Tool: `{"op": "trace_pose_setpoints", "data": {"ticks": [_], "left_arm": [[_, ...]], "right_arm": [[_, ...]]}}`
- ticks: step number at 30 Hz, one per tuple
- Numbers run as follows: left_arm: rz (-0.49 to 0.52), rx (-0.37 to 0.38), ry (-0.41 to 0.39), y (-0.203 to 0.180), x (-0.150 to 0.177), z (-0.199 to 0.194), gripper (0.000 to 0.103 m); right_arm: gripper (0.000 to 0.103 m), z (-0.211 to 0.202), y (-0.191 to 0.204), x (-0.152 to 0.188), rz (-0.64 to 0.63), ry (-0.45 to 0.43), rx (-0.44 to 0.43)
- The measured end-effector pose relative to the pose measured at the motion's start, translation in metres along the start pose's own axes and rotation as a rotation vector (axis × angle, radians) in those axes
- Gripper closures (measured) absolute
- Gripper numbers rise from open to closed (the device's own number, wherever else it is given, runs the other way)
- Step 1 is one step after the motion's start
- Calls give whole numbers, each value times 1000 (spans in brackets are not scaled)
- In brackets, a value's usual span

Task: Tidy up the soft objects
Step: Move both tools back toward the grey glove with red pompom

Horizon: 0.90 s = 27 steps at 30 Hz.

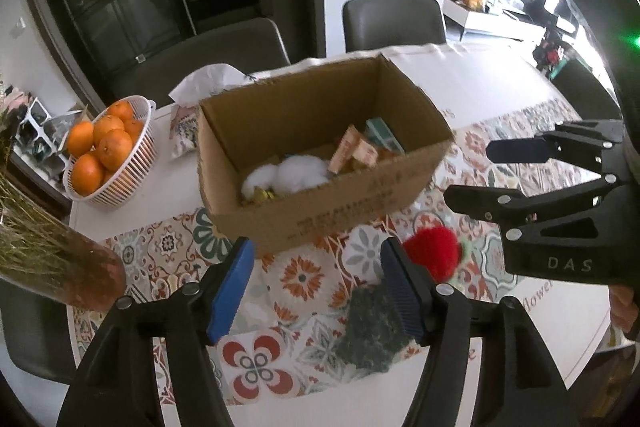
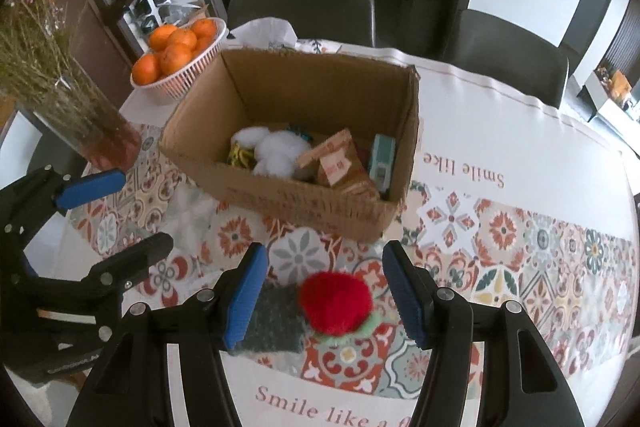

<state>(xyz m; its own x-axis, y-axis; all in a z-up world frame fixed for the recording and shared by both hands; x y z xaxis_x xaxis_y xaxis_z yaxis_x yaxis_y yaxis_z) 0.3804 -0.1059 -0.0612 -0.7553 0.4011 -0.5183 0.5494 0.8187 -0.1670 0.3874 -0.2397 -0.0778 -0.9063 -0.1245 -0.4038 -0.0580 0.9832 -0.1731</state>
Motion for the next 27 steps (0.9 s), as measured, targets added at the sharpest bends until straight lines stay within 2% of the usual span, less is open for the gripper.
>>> {"op": "trace_pose_setpoints", "data": {"ticks": [7, 11, 21, 27], "left_arm": [[13, 45, 78, -10, 18, 17, 36], [33, 74, 128, -17, 30, 29, 31], [54, 135, 256, -24, 51, 60, 28], [45, 207, 351, -30, 62, 82, 25]], "right_arm": [[42, 13, 1, 20, -15, 51, -13], [42, 22, 0, 30, -27, 77, -9], [42, 51, 5, 47, -79, 158, -22], [42, 71, 4, 53, -80, 197, -42]]}}
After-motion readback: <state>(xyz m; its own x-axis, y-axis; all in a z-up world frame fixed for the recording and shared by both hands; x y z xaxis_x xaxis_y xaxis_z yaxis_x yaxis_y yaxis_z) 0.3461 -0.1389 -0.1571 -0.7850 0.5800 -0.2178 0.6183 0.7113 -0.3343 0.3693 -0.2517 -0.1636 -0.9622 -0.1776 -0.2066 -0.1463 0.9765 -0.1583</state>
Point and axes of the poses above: each gripper's, at about its wrist camera, not at the fingertips, and z roughly the way its jaws point, y to its left, x to its underside, the point moved 1 cm from there along z, roughly the way its jaws point, and after that the axes turned 14 degrees about x, right-handed, at the moved point
